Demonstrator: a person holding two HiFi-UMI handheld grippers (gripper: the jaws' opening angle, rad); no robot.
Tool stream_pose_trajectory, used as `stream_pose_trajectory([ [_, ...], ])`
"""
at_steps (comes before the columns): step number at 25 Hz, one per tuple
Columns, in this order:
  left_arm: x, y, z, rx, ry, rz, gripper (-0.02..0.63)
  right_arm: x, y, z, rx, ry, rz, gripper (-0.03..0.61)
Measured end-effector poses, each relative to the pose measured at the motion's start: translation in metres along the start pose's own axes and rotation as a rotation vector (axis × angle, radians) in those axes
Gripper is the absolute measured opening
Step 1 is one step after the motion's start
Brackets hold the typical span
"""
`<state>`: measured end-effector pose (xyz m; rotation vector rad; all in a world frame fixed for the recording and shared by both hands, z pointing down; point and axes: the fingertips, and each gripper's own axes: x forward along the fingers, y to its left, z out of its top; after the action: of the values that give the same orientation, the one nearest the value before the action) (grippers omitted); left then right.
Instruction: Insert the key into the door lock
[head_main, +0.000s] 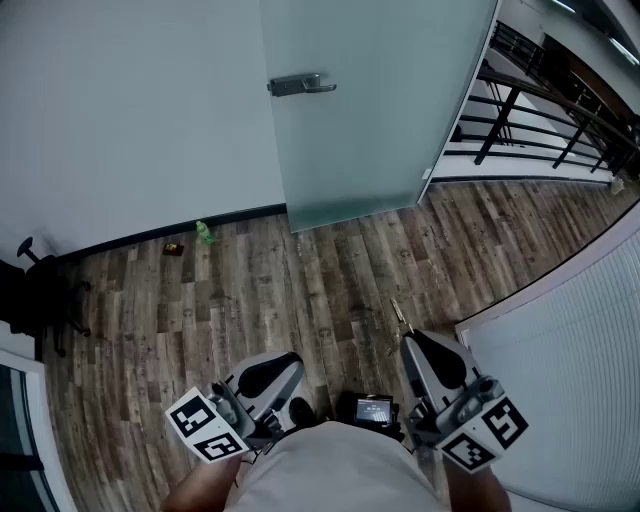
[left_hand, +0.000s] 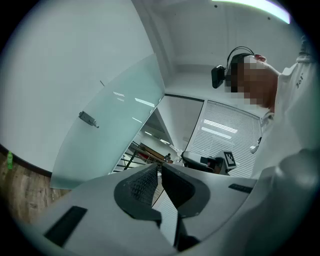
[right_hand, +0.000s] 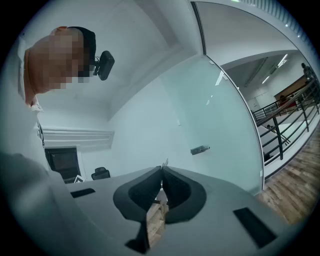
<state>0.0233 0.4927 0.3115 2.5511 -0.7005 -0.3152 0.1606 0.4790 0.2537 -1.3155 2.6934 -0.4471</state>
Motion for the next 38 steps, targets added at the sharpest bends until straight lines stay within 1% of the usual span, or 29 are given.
stream_pose_trajectory([
  [6,0.008,0.006,0.005,0.005,-0.004,-0.003,0.021,0.007,-0.007,0.0,-0.005,0.009,-0.001,0.017],
  [11,0.013,0.003,0.0,0.006,-0.002,0.001,0.02,0.004,-0.013,-0.001,-0.006,0.014,0.006,0.018],
  [17,0.02,0.001,-0.002,0.008,-0.001,0.009,0.02,0.002,-0.029,-0.002,0.035,0.011,-0.022,0.018],
  [23,0.026,-0.003,-0.003,0.006,-0.002,0.026,0.02,0.0,-0.041,-0.001,0.046,0.021,-0.029,0.017],
  [34,0.035,-0.006,-0.003,0.017,-0.003,0.053,0.02,0.0,-0.055,0.0,0.051,0.037,-0.012,0.018],
  [38,0.044,-0.006,-0.003,0.021,0.003,0.067,0.02,-0.002,-0.066,0.004,0.049,0.043,-0.011,0.018],
])
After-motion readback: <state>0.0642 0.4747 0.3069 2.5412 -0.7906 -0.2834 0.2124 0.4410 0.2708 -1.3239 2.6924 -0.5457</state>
